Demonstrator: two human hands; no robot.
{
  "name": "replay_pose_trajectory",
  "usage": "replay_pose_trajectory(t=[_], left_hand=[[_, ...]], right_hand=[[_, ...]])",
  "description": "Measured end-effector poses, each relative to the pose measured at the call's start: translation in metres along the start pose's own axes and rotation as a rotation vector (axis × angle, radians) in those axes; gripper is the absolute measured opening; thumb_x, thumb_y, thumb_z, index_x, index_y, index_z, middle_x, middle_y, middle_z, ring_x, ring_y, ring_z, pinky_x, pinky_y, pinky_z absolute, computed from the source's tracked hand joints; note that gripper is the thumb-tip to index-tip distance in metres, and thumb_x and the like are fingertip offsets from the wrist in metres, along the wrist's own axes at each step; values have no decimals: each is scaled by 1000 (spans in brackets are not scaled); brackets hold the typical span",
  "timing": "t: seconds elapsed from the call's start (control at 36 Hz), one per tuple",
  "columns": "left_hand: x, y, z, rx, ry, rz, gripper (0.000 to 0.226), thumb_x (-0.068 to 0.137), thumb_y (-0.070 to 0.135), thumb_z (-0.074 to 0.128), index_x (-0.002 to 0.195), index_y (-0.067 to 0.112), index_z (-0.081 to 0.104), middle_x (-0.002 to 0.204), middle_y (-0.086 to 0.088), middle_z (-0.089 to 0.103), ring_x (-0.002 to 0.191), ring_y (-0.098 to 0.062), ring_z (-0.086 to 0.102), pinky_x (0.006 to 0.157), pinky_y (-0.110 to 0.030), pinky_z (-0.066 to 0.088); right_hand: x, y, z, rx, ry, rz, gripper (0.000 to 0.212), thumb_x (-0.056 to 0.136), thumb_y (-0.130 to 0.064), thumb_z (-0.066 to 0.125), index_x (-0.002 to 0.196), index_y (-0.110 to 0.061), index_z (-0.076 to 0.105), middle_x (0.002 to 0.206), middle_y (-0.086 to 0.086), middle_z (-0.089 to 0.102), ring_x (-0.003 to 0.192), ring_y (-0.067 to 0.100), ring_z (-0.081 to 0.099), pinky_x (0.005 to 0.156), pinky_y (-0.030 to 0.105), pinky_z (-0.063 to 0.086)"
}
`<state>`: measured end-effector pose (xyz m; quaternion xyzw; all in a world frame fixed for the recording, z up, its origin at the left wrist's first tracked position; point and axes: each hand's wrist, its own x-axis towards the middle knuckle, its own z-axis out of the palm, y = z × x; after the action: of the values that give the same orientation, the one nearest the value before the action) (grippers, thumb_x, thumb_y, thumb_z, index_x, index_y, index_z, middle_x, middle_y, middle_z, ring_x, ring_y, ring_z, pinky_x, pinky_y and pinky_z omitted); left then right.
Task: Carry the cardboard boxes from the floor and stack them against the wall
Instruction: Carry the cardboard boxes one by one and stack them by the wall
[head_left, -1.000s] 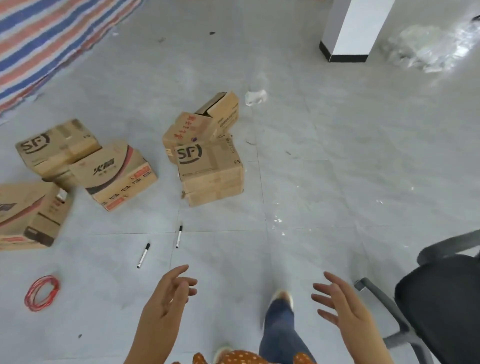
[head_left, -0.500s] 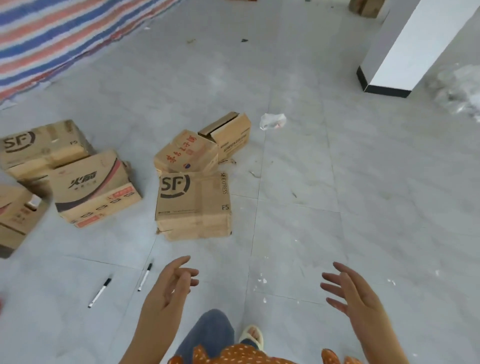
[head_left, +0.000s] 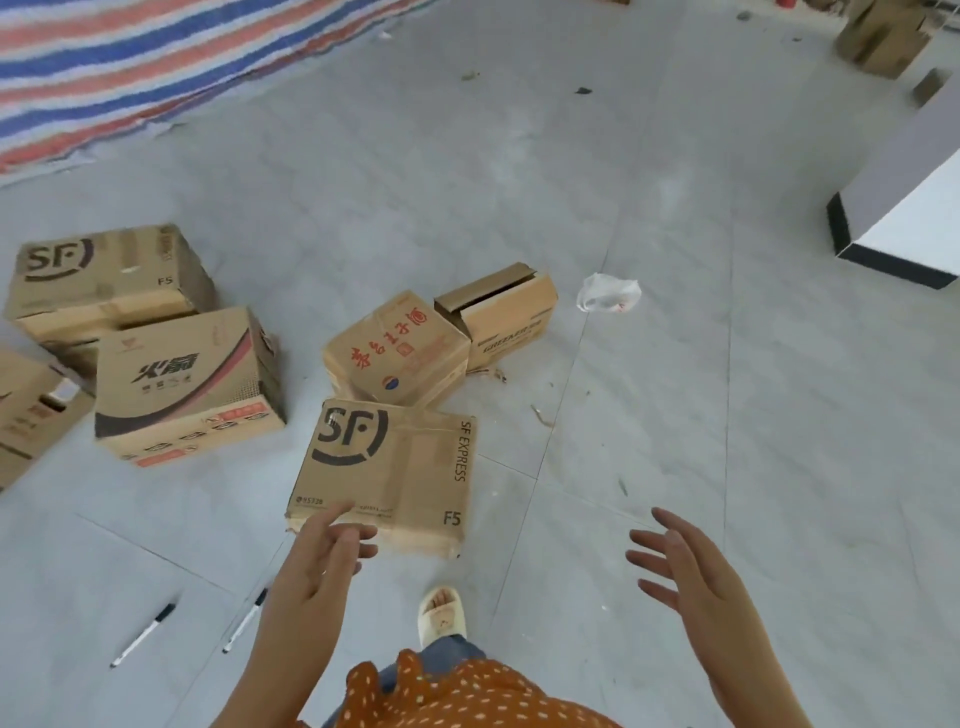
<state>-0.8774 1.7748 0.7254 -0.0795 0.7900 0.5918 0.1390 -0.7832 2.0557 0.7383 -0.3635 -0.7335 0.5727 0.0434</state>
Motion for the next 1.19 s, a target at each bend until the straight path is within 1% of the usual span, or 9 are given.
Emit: replay_pose_trajectory(t=[0.17, 0.36, 0.56, 0.67, 0.78, 0.97, 1.06, 1.11, 1.19], left_hand=[[60, 26, 5, -14, 119, -59, 24, 98, 16, 38, 108, 34, 50, 90, 11, 67, 82, 3, 63, 73, -17, 44], [79, 15, 10, -113, 441, -235, 25, 99, 13, 40, 117, 20, 54, 99, -1, 68, 93, -21, 65, 90, -42, 49], [109, 1, 58, -215, 765, -412, 25, 99, 10, 38, 115, 25, 52, 97, 2, 67, 93, -17, 64, 88, -36, 47], [134, -17, 107, -315, 879, -551, 24, 99, 10, 41, 114, 25, 51, 94, -1, 66, 90, -15, 64, 89, -36, 47], [161, -55, 161, -378, 880, -691, 30, 97, 10, 45, 103, 38, 51, 95, -2, 65, 91, -18, 64, 91, -40, 47], [208, -167, 234, -490, 914, -925, 22, 97, 20, 46, 118, 27, 50, 101, -1, 63, 99, -23, 60, 94, -47, 47], [238, -242, 264, -555, 913, -1047, 33, 97, 27, 46, 129, 21, 47, 116, -7, 59, 104, -25, 56, 98, -49, 45], [253, -288, 284, -624, 913, -1105, 44, 98, 31, 45, 139, 17, 39, 128, -8, 54, 110, -24, 53, 103, -47, 42], [275, -343, 307, -761, 915, -1104, 52, 98, 38, 44, 145, 16, 32, 136, -5, 48, 114, -20, 51, 103, -37, 41]], right_hand=[[99, -59, 28, -148, -137, -39, 31, 100, -29, 35, 127, -23, 50, 110, -4, 63, 99, 10, 63, 86, 29, 50], [201, -98, 72, -341, -417, -98, 29, 100, -30, 34, 126, -26, 48, 108, -9, 62, 97, 7, 62, 80, 22, 48], [310, -132, 131, -575, -790, -148, 29, 101, -27, 35, 126, -21, 49, 112, 0, 63, 101, 14, 62, 90, 33, 49], [376, -133, 171, -717, -998, -132, 26, 100, -28, 37, 122, -22, 49, 109, -3, 63, 100, 15, 62, 87, 32, 49], [436, -102, 211, -914, -1134, -166, 26, 100, -26, 39, 124, -23, 50, 107, -5, 62, 102, 16, 61, 85, 32, 49], [505, 12, 274, -1102, -1191, -163, 34, 101, -28, 40, 129, -15, 51, 109, 0, 62, 105, 19, 61, 93, 38, 49], [530, 88, 307, -1175, -1184, -176, 43, 100, -35, 40, 138, -17, 45, 131, 2, 56, 120, 19, 53, 106, 43, 41], [543, 135, 323, -1169, -1168, -187, 49, 100, -35, 40, 145, -16, 36, 147, 1, 43, 132, 18, 43, 112, 32, 30], [556, 191, 347, -1124, -1130, -192, 57, 100, -39, 40, 150, -17, 24, 154, 0, 31, 140, 16, 31, 106, 25, 24]])
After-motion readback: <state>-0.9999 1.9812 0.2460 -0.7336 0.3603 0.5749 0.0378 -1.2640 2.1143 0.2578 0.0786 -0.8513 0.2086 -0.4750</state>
